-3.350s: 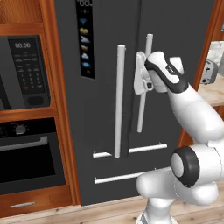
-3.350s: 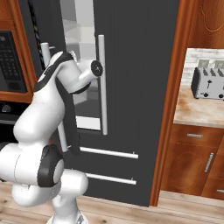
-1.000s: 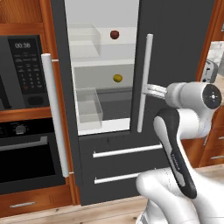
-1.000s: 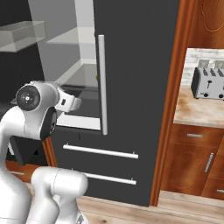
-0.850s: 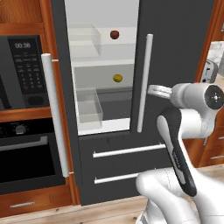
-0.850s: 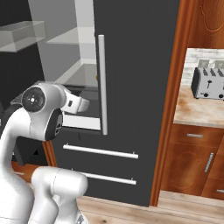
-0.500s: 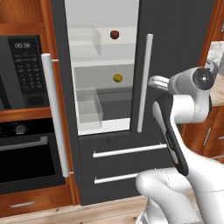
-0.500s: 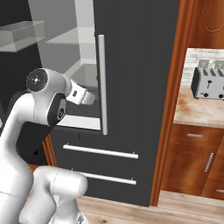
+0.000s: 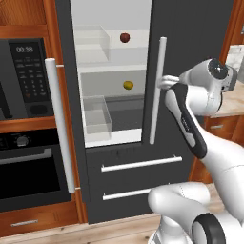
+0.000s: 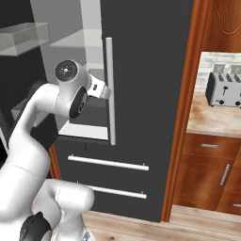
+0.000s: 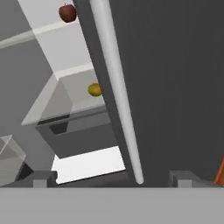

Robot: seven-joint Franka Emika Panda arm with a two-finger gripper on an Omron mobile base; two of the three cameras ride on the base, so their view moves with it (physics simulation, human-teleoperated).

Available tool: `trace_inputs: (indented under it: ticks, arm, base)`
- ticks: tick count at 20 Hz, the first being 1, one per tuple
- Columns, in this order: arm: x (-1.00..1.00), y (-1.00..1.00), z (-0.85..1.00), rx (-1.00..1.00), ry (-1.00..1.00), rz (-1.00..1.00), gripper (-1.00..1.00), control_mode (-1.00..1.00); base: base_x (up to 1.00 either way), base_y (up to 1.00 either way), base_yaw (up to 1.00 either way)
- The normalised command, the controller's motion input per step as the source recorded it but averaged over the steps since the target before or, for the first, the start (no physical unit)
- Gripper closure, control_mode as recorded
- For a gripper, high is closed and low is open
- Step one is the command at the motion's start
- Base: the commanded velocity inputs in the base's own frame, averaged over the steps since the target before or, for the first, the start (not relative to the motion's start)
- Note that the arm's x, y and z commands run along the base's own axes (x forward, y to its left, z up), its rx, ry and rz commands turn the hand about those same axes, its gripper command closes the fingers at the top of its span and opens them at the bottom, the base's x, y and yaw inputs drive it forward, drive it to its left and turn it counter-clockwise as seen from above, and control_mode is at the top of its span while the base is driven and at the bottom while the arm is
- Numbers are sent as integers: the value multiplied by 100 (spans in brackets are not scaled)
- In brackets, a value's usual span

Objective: Retrieve the apple and orange from the fridge and place them into the bowl on the dining table.

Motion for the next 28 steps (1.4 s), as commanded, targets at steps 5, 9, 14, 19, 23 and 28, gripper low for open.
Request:
trace_inputs:
  ticks: [5,9,14,19,23,28]
  arm:
    - [61,-4,0,-15,11,0,-100,-100]
    - [62,-12,-17,-6,0,0,-100,-100]
    - [62,-27,-33,0,-1,0,-100,-100]
    - [70,0,-19,0,0,1,-100,-100]
    - [73,0,-20,0,0,3,-100,-100]
    - [67,-8,-10,0,0,4,-100,-100]
  base:
    - [0,0,0]
    - [0,0,0]
    - [0,0,0]
    - [0,0,0]
    - [0,0,0]
    - [0,0,0]
